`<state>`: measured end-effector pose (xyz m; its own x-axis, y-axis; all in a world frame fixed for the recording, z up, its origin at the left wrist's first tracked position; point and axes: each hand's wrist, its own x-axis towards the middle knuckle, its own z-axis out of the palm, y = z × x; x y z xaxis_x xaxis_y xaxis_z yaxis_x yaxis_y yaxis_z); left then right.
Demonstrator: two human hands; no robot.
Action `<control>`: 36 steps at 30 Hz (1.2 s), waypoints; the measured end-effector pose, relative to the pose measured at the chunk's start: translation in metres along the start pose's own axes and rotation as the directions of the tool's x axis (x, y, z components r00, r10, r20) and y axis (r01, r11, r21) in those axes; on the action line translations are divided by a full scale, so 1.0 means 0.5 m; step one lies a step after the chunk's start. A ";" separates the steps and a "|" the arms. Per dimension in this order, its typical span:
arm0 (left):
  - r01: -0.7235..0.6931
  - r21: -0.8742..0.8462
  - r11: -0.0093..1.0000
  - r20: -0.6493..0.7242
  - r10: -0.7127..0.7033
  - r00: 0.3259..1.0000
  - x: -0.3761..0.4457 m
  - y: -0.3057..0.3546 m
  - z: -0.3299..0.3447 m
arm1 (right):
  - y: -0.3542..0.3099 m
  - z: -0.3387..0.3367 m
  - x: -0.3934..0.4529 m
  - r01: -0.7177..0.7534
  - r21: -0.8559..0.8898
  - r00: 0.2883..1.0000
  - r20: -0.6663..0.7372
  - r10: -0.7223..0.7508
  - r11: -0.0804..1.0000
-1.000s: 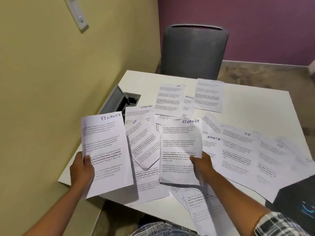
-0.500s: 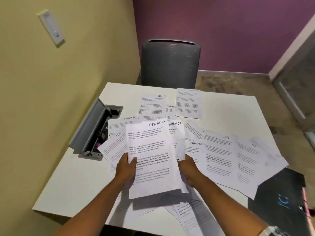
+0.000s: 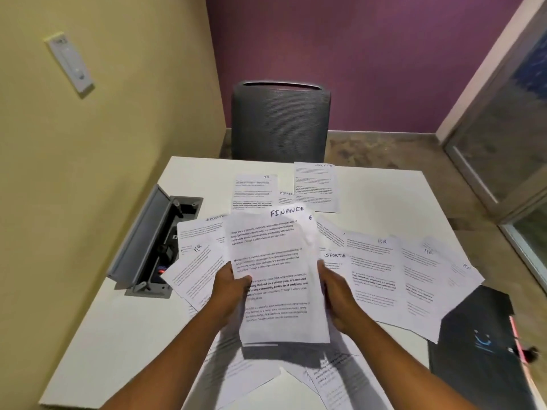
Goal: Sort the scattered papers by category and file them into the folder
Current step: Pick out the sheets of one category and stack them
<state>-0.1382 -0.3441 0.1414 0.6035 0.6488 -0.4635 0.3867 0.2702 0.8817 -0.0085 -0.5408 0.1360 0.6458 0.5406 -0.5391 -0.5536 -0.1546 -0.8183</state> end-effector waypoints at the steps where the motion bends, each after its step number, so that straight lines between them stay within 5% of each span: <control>1: -0.017 0.009 1.000 -0.007 0.017 1.000 0.002 0.004 0.002 | -0.010 0.004 0.000 0.037 0.015 0.999 -0.030 -0.037 0.999; 6: -0.147 0.089 0.985 -0.066 0.153 0.986 -0.003 0.031 0.022 | -0.030 0.036 0.005 0.307 -0.347 0.917 -0.142 -0.374 0.886; 10: -0.278 0.063 0.958 -0.071 0.282 0.957 -0.027 0.044 0.042 | -0.021 0.060 -0.002 0.411 -0.357 0.811 -0.276 -0.515 0.839; 20: -0.327 0.252 0.911 0.002 0.337 0.941 -0.021 -0.010 0.038 | 0.051 0.069 0.013 0.265 -0.401 0.847 -0.338 -0.411 0.877; 25: -0.324 0.232 0.917 -0.052 0.344 0.937 -0.021 0.000 0.037 | 0.033 0.063 -0.001 0.320 -0.366 0.830 -0.336 -0.444 0.874; 30: -0.250 0.266 0.931 -0.024 0.266 0.964 -0.019 -0.040 0.029 | 0.066 0.044 0.005 0.266 -0.398 0.883 -0.265 -0.388 0.878; 36: -0.175 0.296 0.939 -0.023 0.190 0.982 -0.014 -0.052 0.032 | 0.079 0.035 0.007 0.254 -0.411 0.866 -0.306 -0.395 0.876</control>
<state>-0.1413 -0.3672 0.1201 0.6499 0.7043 -0.2857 0.4642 -0.0701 0.8830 -0.0372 -0.5305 0.1052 0.9391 0.2761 -0.2047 -0.1046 -0.3379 -0.9354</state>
